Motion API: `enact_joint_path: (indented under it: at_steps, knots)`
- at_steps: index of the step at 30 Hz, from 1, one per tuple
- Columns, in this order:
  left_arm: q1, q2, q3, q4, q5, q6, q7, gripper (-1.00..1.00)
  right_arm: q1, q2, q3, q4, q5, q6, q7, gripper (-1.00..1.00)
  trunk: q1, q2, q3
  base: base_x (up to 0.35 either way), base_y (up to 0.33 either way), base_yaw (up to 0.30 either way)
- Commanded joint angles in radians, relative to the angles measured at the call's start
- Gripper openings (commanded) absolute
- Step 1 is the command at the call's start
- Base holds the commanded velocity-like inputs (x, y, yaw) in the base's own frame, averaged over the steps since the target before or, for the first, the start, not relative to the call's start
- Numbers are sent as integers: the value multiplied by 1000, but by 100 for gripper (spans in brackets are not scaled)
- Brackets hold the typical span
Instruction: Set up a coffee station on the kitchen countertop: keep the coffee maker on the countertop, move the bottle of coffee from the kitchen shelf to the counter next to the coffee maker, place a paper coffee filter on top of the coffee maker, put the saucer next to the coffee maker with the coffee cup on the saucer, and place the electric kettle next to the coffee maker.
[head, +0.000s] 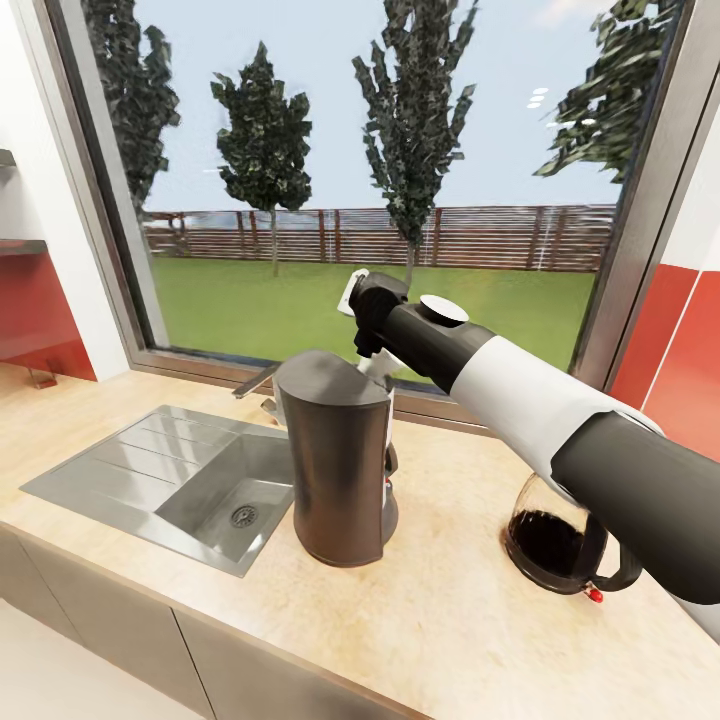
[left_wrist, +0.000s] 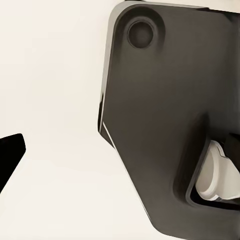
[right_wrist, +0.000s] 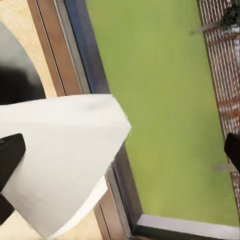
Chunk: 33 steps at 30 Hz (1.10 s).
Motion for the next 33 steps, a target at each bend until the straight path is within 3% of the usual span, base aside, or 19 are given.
enact_joint_path:
  at_steps: [1, 33]
  knots:
    - [0, 0, 1, -1, 8, 0, 1, 100, -1, 0, 2, 0, 11, 2, 9, 100, 0, -1, -1, 0, 0, 0]
    - [0, 0, 1, -1, 8, 0, 1, 100, -1, 0, 4, -7, 12, 3, 8, 100, 0, -1, -1, -7, 12, 0]
